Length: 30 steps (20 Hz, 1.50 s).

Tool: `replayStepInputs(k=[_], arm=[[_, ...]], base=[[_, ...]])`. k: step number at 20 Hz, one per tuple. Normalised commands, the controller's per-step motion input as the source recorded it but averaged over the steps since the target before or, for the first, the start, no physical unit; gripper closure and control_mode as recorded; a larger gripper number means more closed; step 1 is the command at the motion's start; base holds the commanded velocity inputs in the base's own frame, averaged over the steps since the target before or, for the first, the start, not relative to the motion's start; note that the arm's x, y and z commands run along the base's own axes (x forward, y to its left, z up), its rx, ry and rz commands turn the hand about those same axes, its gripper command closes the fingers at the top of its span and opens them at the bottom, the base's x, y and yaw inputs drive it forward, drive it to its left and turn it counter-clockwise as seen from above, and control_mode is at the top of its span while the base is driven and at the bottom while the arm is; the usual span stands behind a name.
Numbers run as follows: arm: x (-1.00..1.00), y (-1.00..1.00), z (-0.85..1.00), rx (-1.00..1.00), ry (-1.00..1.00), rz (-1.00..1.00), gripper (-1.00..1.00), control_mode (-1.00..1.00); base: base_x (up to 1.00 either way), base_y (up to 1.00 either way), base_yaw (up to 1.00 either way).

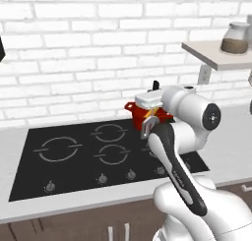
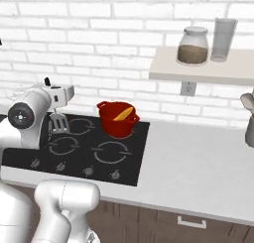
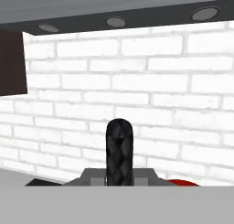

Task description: Put the lemon and corn in the pot. Retrieve the spatula and lightly stir the vegetables in the pot.

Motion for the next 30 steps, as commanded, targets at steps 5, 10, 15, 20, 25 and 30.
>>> replayStepInputs(k=[5,10,15,20,25,30], arm=[[0.00,0.00,0.00,0.00,0.00,0.00,1.00,1.00],[0.00,0.00,0.00,0.00,0.00,0.00,1.00,1.00],[0.20,-0.12,0.02,0.03,0.05,-0.04,1.00,-1.00],[1.00,-0.74,0.10,0.15,0.16,-0.20,1.00,-1.00],[1.00,-0.76,0.03,0.12,0.08,-0.21,1.00,-1.00],[1.00,-0.44,-0.04,0.01,0.02,-0.13,1.00,-1.00]], base=[[0.24,0.47,-0.13],[0.97,-0.11,-0.27],[0.80,-0.25,-0.19],[0.00,0.00,0.00],[0.00,0.00,0.00],[0.00,0.00,0.00]])
